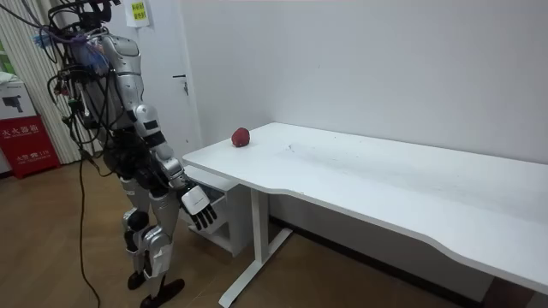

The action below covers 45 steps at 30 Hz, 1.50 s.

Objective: Put apple and close drawer

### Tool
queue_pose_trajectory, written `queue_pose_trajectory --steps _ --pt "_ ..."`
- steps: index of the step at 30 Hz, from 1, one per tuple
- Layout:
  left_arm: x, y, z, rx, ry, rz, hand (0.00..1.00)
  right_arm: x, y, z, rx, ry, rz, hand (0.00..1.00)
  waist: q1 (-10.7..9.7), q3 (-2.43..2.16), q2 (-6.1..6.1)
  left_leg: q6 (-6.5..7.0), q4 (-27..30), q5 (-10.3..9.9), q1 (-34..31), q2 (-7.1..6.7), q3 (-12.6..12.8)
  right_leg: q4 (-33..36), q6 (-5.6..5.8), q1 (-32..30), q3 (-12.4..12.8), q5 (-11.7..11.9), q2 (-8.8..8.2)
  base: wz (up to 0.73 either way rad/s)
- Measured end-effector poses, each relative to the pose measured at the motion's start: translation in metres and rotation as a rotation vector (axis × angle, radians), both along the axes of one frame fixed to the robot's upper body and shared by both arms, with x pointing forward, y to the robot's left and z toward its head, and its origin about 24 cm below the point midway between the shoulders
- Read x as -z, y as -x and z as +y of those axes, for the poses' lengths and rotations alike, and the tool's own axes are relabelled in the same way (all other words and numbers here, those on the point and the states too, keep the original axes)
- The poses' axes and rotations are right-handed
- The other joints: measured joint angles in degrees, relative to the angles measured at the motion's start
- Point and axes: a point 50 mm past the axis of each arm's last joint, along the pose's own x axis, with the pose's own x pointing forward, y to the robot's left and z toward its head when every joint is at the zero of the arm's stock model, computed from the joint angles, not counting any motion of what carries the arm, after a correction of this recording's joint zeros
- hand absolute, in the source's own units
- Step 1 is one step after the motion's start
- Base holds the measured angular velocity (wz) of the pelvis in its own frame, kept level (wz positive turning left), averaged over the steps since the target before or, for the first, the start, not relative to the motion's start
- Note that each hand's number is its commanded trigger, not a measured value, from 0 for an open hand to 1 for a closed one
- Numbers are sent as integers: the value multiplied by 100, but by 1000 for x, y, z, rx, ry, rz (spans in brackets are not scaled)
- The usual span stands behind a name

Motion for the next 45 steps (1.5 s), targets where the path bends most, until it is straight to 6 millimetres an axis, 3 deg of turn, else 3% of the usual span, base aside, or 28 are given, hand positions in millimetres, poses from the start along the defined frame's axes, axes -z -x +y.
queue_pose_trajectory --steps 9,13,20,22,29,32,35,45 --pt "0 0 0 -24 6 -6 0 0 0 0 7 -1 -2 0 21 29 -4 0 -2 0 2 3 13 -1 0 -3 12 0 0 0" --pt "0 4 1 -44 7 -4 0 0 2 -1 120 -21 -26 0 41 21 -20 0 -18 0 46 9 124 4 0 -3 106 0 4 -12" --pt "-2 11 8 -107 -22 -12 0 -1 19 -10 589 -71 -119 0 -123 31 -23 0 -17 -39 58 9 169 9 3 6 160 -2 15 -5" --pt "-3 19 14 -149 -37 -4 0 -3 28 -16 868 -90 -190 0 -220 31 -30 -3 -28 -51 119 4 178 22 3 41 225 -2 21 -14" --pt "-4 29 21 -203 -55 15 0 -7 42 -30 1595 -108 -399 0 -500 19 -50 0 -23 -78 205 5 312 25 12 91 332 -9 28 -9" --pt "-5 27 21 -205 -56 9 0 -8 44 -33 1795 -105 -451 0 -561 11 -64 7 6 -101 199 9 314 32 22 74 337 -18 29 0" --pt "-5 26 22 -204 -56 7 0 -9 39 -35 1884 -114 -469 0 -587 8 -79 8 8 -101 192 8 325 118 31 12 382 -29 29 -8" --pt "-11 25 39 -161 -114 18 0 -34 -13 -68 2022 -155 -660 0 -595 6 -176 11 17 -100 64 11 418 211 62 -198 478 -23 26 -5"
